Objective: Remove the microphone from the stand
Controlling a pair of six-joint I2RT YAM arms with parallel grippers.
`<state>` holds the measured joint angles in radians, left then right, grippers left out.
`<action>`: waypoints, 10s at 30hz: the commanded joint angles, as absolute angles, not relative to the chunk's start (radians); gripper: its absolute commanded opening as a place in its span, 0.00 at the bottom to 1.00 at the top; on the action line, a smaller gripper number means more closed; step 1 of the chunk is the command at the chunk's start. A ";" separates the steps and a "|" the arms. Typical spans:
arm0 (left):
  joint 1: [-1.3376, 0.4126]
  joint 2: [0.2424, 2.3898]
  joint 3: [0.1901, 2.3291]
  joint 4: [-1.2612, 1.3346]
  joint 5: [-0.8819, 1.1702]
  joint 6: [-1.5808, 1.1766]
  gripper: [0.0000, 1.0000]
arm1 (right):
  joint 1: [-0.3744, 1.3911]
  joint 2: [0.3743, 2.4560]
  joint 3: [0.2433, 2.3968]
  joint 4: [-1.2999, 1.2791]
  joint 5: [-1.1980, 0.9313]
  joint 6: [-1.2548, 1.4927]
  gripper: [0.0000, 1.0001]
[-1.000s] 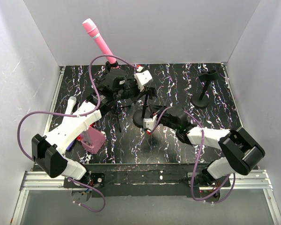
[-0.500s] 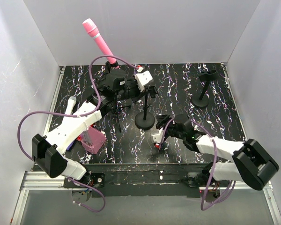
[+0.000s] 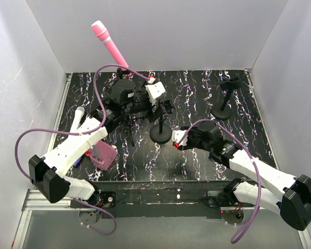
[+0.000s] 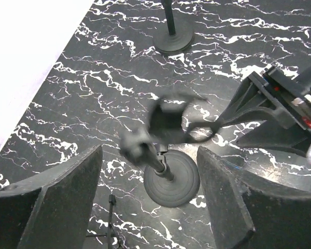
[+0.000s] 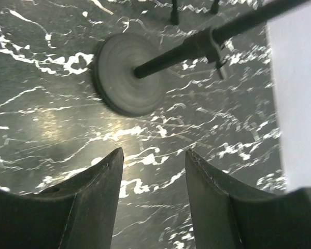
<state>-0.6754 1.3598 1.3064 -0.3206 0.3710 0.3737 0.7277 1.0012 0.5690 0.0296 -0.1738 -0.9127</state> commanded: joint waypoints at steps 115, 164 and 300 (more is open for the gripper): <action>-0.236 1.605 1.778 -0.192 0.100 -0.267 0.66 | 0.391 1.537 1.522 -0.192 -0.197 -0.092 0.65; -0.299 1.747 1.925 -0.256 0.146 -0.649 0.00 | 0.660 2.083 2.207 0.020 -0.249 -0.179 0.31; 0.186 1.769 1.233 -0.785 -0.259 0.353 0.00 | 0.518 1.416 1.445 -0.101 -0.393 0.051 0.89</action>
<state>0.1814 1.7458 1.2484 -0.8581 -0.2256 0.3229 0.5186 1.4590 1.4563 -0.1081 -0.3775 0.0635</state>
